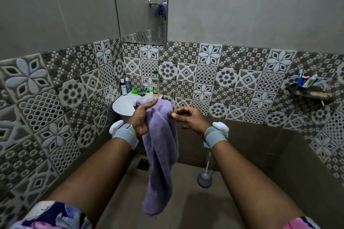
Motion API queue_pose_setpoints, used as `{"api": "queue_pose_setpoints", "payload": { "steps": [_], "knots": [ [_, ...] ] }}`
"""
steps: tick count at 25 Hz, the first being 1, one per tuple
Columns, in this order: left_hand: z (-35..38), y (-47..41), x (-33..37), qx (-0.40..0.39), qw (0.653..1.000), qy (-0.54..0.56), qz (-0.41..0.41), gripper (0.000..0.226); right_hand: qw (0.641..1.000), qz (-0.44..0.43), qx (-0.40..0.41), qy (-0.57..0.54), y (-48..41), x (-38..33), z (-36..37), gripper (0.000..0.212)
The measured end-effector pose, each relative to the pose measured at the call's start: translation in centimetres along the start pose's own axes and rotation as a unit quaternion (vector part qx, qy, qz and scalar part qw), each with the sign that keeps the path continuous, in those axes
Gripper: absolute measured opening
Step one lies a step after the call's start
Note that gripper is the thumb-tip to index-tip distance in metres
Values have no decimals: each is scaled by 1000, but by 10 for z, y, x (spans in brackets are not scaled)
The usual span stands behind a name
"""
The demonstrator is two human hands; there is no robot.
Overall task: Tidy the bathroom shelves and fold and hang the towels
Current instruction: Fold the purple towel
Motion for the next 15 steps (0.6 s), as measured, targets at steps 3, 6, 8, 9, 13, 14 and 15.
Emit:
{"api": "queue_pose_setpoints", "payload": {
  "steps": [3, 6, 8, 9, 13, 14, 15],
  "knots": [
    [-8, 4, 0, -8, 997, -75, -3, 47, 999, -2, -21, 41, -6, -4, 4, 8],
    [-17, 3, 3, -13, 994, -108, 10, 76, 997, 1, -39, 64, -12, -5, 14, 25],
    [-18, 5, 1, -9, 995, -97, -14, 62, 992, -3, -40, 116, -17, -2, 22, 32],
    [-17, 6, 0, -7, 995, -92, -24, 55, 991, -12, -33, 129, -19, -2, 24, 21],
    [-31, 7, 13, 67, 987, -137, 41, 41, 1000, 8, 25, 13, -23, 3, 15, 31],
    [-34, 9, 15, 87, 986, -135, 55, 39, 999, 4, 39, -18, -24, 5, 12, 31],
    [-37, 8, 14, 95, 986, -124, 56, 39, 998, -16, 63, -26, -25, 4, 7, 29]
  ]
}}
Point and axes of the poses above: each hand's wrist, its own y-axis away from the middle knuckle, its own z-axis out of the palm, x = y × z, the point moved 9 cm from there along -y, towards the middle knuckle, and after that the axes turned 14 degrees about -x, right-handed, at the moved point
